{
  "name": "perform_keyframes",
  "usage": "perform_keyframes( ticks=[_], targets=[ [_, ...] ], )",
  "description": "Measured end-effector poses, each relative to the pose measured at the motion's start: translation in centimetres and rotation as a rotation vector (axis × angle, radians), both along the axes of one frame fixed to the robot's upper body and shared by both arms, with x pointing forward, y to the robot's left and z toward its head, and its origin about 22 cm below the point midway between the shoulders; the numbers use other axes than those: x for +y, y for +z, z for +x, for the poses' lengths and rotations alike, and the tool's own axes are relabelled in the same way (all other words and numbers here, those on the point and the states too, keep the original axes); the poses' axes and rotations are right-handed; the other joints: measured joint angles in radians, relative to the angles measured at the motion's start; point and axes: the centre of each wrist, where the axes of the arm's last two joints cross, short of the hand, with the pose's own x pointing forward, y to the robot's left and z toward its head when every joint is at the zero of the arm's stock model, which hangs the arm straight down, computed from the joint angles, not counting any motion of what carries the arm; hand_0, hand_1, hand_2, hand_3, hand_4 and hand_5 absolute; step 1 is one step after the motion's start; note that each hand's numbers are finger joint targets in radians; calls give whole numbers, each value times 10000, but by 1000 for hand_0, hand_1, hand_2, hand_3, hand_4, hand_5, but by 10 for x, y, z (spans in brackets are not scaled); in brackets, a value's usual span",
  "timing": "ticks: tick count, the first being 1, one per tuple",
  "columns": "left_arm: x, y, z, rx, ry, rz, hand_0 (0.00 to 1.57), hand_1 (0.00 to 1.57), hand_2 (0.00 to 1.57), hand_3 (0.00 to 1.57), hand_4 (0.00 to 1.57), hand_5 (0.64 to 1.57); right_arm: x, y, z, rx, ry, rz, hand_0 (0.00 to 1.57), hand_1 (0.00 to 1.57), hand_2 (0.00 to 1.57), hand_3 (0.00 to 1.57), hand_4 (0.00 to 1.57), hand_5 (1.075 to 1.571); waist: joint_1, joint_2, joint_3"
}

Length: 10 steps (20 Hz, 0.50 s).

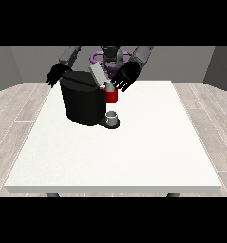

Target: Insert the coffee pod into the coffee machine and close the lid

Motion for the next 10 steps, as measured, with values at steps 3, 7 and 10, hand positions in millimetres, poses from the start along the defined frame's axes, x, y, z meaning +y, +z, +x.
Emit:
perform_keyframes(
  ticks=[3,7,10],
  targets=[
    [5,7,0,-175,-21,57,1196,1196,1240,1142,466,1571,3,3,1,-174,51,33,0,0,0,0,433,1571,-35,200,8],
    [4,5,0,-11,21,64,1129,1129,1167,1028,443,1571,3,0,1,-23,-38,25,0,0,0,0,366,1571,-28,155,1],
    [4,8,0,21,61,170,1118,1118,1158,990,442,1571,1,-2,0,18,-31,48,0,0,0,0,335,1571,-67,133,0]
  ],
)
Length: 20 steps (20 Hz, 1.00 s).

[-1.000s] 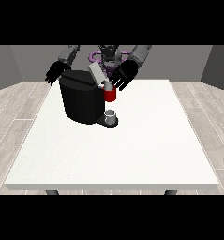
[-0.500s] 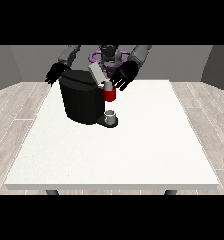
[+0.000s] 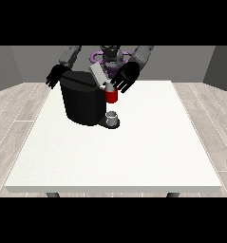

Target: Insert the coffee pod into the coffee machine and close the lid

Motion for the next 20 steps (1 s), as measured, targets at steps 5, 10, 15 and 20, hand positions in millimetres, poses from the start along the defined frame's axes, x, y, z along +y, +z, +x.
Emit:
perform_keyframes(
  ticks=[5,10,15,20],
  targets=[
    [-1,-1,0,-41,-157,241,1051,1051,1118,953,365,1571,1,-1,1,-24,-124,-11,0,0,0,0,431,1571,172,-27,-1],
    [7,-5,-2,-296,-122,334,1066,1066,1115,928,371,1571,5,5,1,-102,-107,-14,0,0,0,0,415,1571,137,-26,7],
    [7,-1,-2,-269,-411,770,0,0,0,0,0,1571,-7,1,3,-146,-182,-83,0,0,0,0,411,1571,223,40,4],
    [7,-5,-2,13,-368,1251,0,0,0,0,0,1571,-1,0,1,-5,-151,-81,0,0,0,0,353,1571,151,-101,14]
  ],
)
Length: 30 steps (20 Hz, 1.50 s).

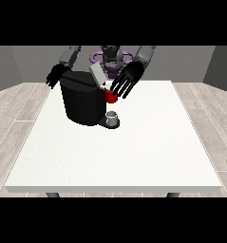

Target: Insert the coffee pod into the coffee machine and close the lid

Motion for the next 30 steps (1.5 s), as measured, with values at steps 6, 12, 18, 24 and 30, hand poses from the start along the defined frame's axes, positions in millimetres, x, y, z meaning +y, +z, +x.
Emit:
perform_keyframes(
  ticks=[6,12,18,24,30],
  targets=[
    [-1,3,0,207,-55,251,0,0,0,0,0,1571,5,-6,-2,190,-82,24,0,0,0,0,376,1571,83,-162,-12],
    [-12,-14,0,620,-259,308,0,0,0,0,0,1571,-6,-22,-7,521,-451,98,0,0,0,0,392,1571,405,-620,-20],
    [-13,-37,-3,1129,-350,-253,0,0,0,0,0,1571,-15,-34,-16,1011,-575,185,0,0,0,0,433,1571,700,-1279,-21],
    [-14,-80,-10,1863,-503,-3292,0,0,0,0,261,1571,-34,-56,-35,1609,-1133,340,0,0,0,0,399,1571,1325,-2323,-28],
    [-18,-162,-35,3059,-437,-6408,0,0,0,0,0,1571,-52,-68,-55,2185,-1377,92,0,0,0,0,366,1571,2109,-3776,-34]
  ],
)
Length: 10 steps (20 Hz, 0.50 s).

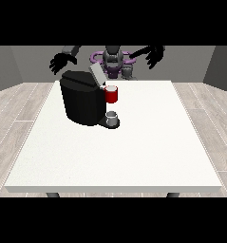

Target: Insert the coffee pod into the coffee machine and close the lid

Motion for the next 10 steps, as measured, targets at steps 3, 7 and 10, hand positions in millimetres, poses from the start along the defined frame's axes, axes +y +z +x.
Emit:
perform_keyframes(
  ticks=[3,7,10],
  targets=[
    [3,-34,-17,403,181,-921,0,0,0,0,142,1571,-9,6,-2,-9,299,-277,0,0,0,0,370,1571,320,-486,5],
    [15,-64,-36,1019,560,-1987,0,0,0,0,0,1571,-8,25,4,-229,1014,-337,0,0,0,0,0,1571,578,-939,3],
    [17,-75,-45,1488,655,-2498,0,0,0,0,0,1571,-5,39,10,-433,1368,-514,0,0,0,0,0,1571,887,-1244,4]
  ],
)
